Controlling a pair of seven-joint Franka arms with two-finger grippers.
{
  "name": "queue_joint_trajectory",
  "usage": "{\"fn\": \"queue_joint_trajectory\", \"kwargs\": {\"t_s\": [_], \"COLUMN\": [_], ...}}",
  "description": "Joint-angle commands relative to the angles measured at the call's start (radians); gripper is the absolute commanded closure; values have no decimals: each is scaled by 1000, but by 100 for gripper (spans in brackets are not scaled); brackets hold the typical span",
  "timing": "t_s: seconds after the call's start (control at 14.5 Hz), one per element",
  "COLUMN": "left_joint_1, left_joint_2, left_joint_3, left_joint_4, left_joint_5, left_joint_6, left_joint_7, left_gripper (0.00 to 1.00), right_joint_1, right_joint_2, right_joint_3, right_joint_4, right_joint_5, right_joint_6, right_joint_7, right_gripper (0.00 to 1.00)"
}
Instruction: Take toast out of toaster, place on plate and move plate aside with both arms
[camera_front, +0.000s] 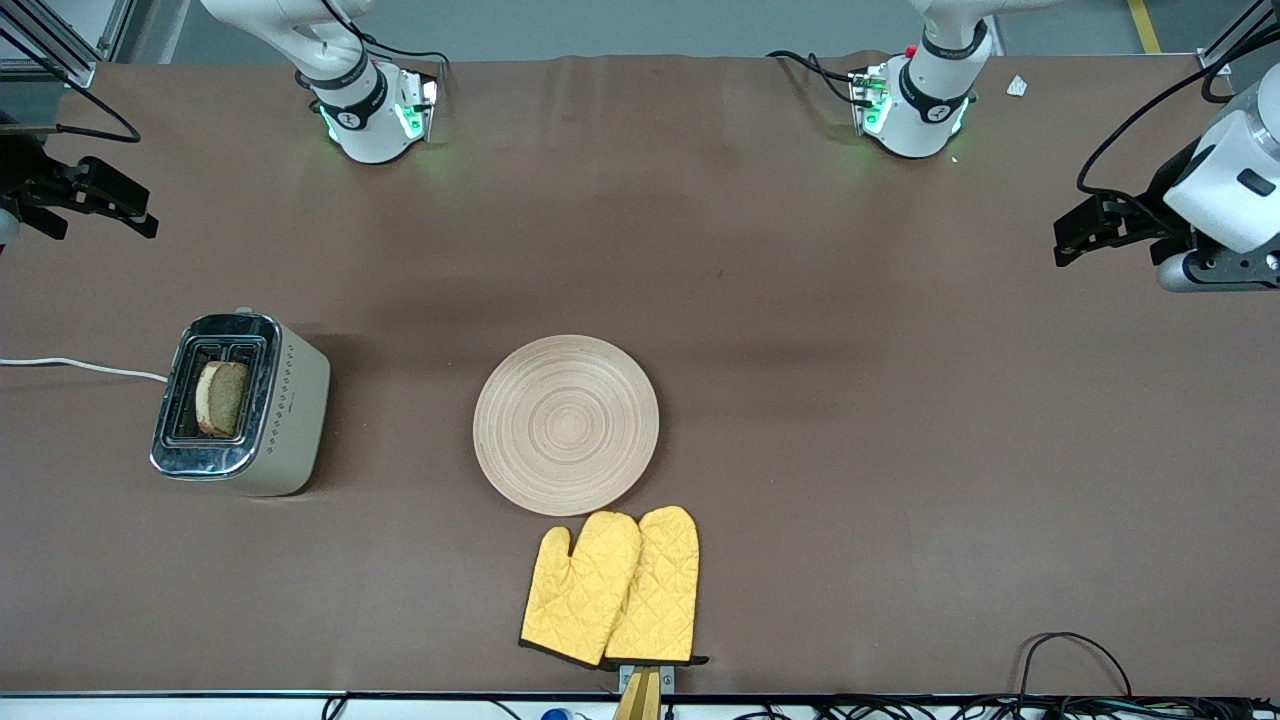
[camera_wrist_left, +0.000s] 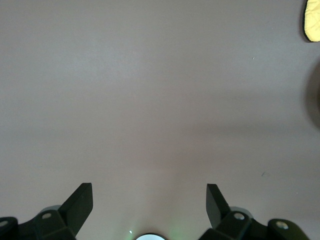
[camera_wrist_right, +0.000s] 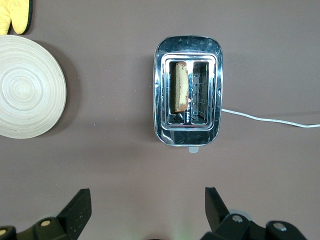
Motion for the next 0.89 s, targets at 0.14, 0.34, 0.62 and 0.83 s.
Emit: {"fn": "queue_joint_trajectory", "kwargs": {"t_s": [0.14,0.34,0.62,0.83], "left_joint_1": [4,3,0,-1], "left_joint_2": [13,15,15,15], "left_joint_3": [-3,-3,-3,-6], "left_joint_4": [34,34,34,34], "left_joint_5": [17,17,17,14], "left_joint_6": [-21,-21,-21,-21], "left_joint_7": [17,17,17,17], "left_gripper": [0,0,0,0], "right_joint_1": [0,0,-1,-6], "right_joint_2": [-15,-5,0,44], "right_joint_3": [-2,-2,-2,-4], "right_joint_4": [23,28,16,-30], "right_joint_5": [7,13,13,-7], "right_joint_6": [-4,-15,-29,-18], "right_joint_7": [-7,0,-10,-10], "right_gripper": [0,0,0,0]}}
